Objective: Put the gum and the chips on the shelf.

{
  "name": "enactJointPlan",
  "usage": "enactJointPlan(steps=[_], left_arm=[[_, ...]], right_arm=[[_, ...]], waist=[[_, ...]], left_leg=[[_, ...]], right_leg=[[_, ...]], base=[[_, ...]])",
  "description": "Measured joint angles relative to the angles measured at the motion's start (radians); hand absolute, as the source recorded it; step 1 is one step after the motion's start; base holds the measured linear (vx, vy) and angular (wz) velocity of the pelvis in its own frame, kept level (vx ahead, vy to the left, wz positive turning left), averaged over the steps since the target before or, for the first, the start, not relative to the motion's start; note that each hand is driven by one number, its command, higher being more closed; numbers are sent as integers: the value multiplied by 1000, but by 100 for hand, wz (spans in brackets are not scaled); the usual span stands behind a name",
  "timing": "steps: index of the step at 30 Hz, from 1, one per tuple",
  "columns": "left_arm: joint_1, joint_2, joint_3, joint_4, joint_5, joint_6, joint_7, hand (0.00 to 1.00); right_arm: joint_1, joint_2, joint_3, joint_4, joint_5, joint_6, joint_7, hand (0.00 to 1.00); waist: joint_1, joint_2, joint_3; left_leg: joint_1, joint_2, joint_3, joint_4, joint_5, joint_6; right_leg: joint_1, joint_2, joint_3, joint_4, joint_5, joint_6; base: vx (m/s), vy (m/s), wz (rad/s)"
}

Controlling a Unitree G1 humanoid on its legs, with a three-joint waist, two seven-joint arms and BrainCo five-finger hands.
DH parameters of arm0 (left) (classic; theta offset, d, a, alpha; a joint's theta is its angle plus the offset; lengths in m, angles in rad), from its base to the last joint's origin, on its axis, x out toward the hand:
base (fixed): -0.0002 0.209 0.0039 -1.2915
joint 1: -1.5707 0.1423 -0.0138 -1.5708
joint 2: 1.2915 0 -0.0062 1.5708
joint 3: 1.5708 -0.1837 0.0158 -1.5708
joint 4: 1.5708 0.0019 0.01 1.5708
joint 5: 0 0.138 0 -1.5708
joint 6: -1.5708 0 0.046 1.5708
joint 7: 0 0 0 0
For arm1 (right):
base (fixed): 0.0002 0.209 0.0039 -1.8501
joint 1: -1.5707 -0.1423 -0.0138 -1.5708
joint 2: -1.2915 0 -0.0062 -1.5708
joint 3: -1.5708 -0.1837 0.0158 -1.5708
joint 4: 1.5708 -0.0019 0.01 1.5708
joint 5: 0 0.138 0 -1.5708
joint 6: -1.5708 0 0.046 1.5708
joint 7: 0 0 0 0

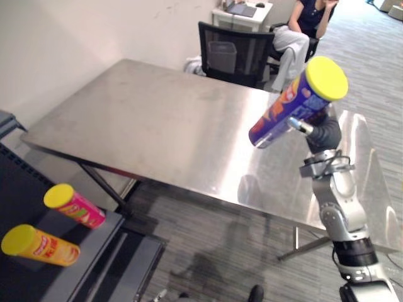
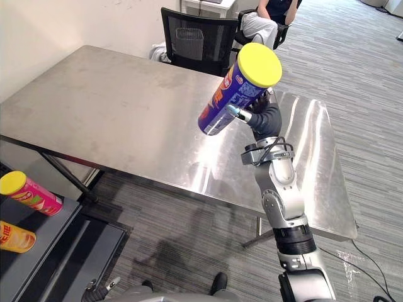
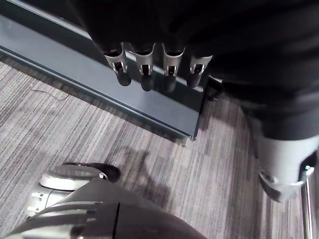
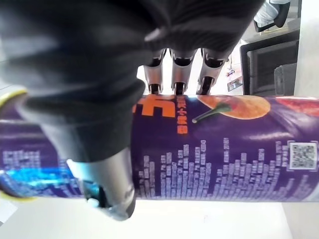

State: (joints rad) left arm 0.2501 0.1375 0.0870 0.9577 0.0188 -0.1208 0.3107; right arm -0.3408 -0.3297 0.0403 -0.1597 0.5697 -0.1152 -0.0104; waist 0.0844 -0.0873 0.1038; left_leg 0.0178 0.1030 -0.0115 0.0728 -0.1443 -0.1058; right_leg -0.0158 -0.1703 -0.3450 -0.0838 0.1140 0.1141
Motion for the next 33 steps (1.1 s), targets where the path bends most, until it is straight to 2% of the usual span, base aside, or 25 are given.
enactJointPlan(steps=[7, 12, 14, 16, 18, 20, 21, 22, 23, 24, 25, 26, 27, 28, 29, 30, 31, 32, 33], left_arm=[[0, -7, 29, 13, -8, 17, -12, 0], [15, -16, 39, 38, -18, 36, -13, 0], [18, -17, 39, 38, -50, 38, -13, 0], [29, -26, 41, 38, -65, 39, -14, 0], [38, -52, 69, 37, -111, 36, 1, 0], [37, -61, 78, 34, -132, 36, 13, 0], [37, -74, 80, 20, -134, 35, 29, 0], [38, -85, 87, 13, -134, 33, 31, 0], [38, -92, 94, 19, -135, 34, 32, 0], [44, -84, 106, 29, -135, 30, 31, 0], [39, -89, 115, 36, -135, 26, 30, 0], [47, -107, 117, 42, -136, 22, 26, 0], [65, -124, 126, 55, -150, 15, 21, 0], [78, -132, 127, 60, -157, 14, 20, 0], [92, -148, 118, 57, -158, 9, 18, 0], [99, -137, 116, 51, -155, -5, 17, 0], [98, -123, 123, 52, -155, -6, 18, 0], [96, -123, 146, 58, -155, -5, 21, 0], [103, -134, 154, 66, -154, -4, 26, 0]], right_arm=[[77, -6, -45, -23, 0, 0, 14, 100], [115, -6, -52, -23, 0, 0, 14, 100], [115, -5, -47, -23, 2, 0, 21, 100], [111, -5, -16, -21, 25, 0, 22, 100], [38, -4, 62, 14, 48, 1, 27, 100], [-34, -4, 98, 73, 59, 0, 33, 100], [-91, -4, 107, 125, 59, 0, 43, 100], [-117, -5, 107, 150, 59, -2, 45, 100], [-119, -3, 107, 160, 59, -5, 46, 100], [-111, -4, 105, 164, 58, -7, 54, 100], [-112, -21, 88, 165, 57, -21, 65, 100], [-108, -28, 62, 165, 56, -27, 66, 100], [-92, -26, 23, 164, 52, -28, 63, 100], [-83, -31, 6, 160, 46, -28, 64, 100], [-55, -61, -26, 136, 36, -33, 63, 100], [-43, -79, -43, 132, 35, -32, 66, 100], [-40, -83, -51, 131, 36, -31, 66, 100], [-42, -82, -71, 130, 37, -28, 65, 100], [-35, -86, -78, 129, 38, -27, 58, 100]], waist=[[-4, 2, 0], [-4, 16, 7], [3, 19, 10], [8, 29, 16], [20, 52, 34], [36, 65, 45], [55, 82, 65], [69, 107, 85], [76, 109, 95], [62, 74, 95], [34, 91, 99], [28, 93, 105], [15, 105, 101], [7, 121, 95], [-17, 139, 89], [-22, 110, 84], [-22, 94, 81], [-15, 97, 83], [-19, 104, 80]], left_leg=[[4, 0, -2, 15, -8, 4], [-19, 3, -26, 124, -68, 9], [-38, -1, -37, 148, -73, 11], [-54, -5, -63, 167, -72, 11], [-81, 0, -101, 176, -57, 2], [-98, 7, -126, 175, -39, -5], [-108, 9, -136, 174, -30, 0], [-117, 15, -133, 174, -42, 61], [-124, 34, -78, 161, -59, 206], [-113, 60, 36, 111, -73, 271], [-158, 96, 109, 195, -59, 224], [-197, 124, 172, 311, -45, 214], [-202, 143, 245, 423, -1, 238], [-193, 147, 276, 448, 98, 265], [-196, 125, 324, 392, 135, 255], [-179, 80, 321, 257, 207, 217], [-156, 59, 299, 171, 231, 197], [-161, 92, 331, 256, 170, 175], [-144, 123, 358, 318, 141, 151]], right_leg=[[-1, -4, 0, 28, -13, -2], [-6, -22, -9, 140, -78, 6], [-21, -34, -21, 179, -99, 8], [-22, -41, -43, 200, -107, 7], [-21, -41, -77, 204, -109, 4], [-21, -40, -111, 216, -118, -3], [-20, -41, -139, 243, -143, -12], [-21, -42, -159, 266, -165, -24], [-22, -42, -164, 286, -197, -29], [-13, -58, -174, 285, -217, -60], [-9, -83, -252, 306, -230, -73], [-21, -119, -304, 357, -240, -80], [-27, -166, -356, 419, -266, -84], [-26, -181, -383, 455, -277, -83], [-27, -212, -427, 498, -300, -68], [-31, -227, -433, 466, -316, -70], [-30, -235, -460, 435, -309, -67], [-29, -227, -513, 422, -286, -70], [-26, -230, -552, 439, -287, -74]], base=[[0, 0, 0], [-18, 24, 8], [-38, 24, 28], [-38, -4, 37], [-69, -49, 45], [-81, -72, 54], [-137, -82, 59], [-171, -133, 81], [-119, -235, 127], [-71, -229, 175], [-47, -177, 190], [-46, -68, 172], [-19, -56, 132], [25, -75, 160], [-13, -96, 160], [-39, -107, 154], [-89, -72, 110], [-99, -70, 94], [-110, -51, 93]])
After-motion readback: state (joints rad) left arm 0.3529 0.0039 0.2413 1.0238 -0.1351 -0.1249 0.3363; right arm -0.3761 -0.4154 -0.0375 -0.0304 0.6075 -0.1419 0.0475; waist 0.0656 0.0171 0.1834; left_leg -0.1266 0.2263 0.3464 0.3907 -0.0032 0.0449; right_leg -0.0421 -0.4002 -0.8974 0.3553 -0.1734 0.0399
